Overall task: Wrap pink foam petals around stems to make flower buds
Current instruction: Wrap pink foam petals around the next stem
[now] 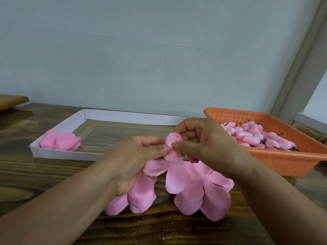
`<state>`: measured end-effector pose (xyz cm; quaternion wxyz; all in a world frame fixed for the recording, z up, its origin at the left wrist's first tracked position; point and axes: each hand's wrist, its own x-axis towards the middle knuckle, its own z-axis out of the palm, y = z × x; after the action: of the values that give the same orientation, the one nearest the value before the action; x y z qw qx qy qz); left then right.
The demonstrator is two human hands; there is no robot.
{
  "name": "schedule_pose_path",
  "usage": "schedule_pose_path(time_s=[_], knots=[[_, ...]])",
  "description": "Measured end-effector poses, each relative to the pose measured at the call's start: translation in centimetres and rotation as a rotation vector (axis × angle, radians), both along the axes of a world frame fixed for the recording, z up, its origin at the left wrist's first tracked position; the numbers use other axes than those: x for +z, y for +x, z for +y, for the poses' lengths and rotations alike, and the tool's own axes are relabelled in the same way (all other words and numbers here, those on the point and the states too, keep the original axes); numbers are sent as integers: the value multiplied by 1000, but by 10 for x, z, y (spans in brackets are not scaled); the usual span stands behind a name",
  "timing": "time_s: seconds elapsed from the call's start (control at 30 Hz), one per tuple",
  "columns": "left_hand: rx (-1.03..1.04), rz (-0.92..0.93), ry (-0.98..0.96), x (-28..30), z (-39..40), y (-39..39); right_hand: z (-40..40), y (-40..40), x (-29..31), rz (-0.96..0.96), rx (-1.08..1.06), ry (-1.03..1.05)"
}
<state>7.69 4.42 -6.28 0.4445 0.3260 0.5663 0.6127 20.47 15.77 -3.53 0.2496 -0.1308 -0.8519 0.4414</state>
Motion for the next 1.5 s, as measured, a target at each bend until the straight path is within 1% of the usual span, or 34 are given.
schedule_pose_path(time_s=[0.1, 0.37, 0.57, 0.87, 1.1, 1.3, 1.43, 1.5], knots=[[-17, 2, 10, 3, -2, 2, 1, 1, 2, 3, 44, -29], [21, 10, -2, 4, 0, 4, 2, 0, 2, -16, 26, -26], [-65, 2, 20, 5, -3, 6, 2, 0, 2, -36, -11, -43], [30, -17, -16, 3, -1, 6, -2, 1, 3, -73, 50, -56], [16, 56, -21, 1, -2, 6, -3, -1, 2, -81, 15, -62], [-12, -25, -16, -2, 1, 4, 1, 1, 2, -61, -16, -113], [-50, 2, 12, -2, 0, 4, 1, 0, 1, -43, -20, -172], [-36, 52, -6, -3, 1, 3, -1, 1, 1, -56, -7, -158]])
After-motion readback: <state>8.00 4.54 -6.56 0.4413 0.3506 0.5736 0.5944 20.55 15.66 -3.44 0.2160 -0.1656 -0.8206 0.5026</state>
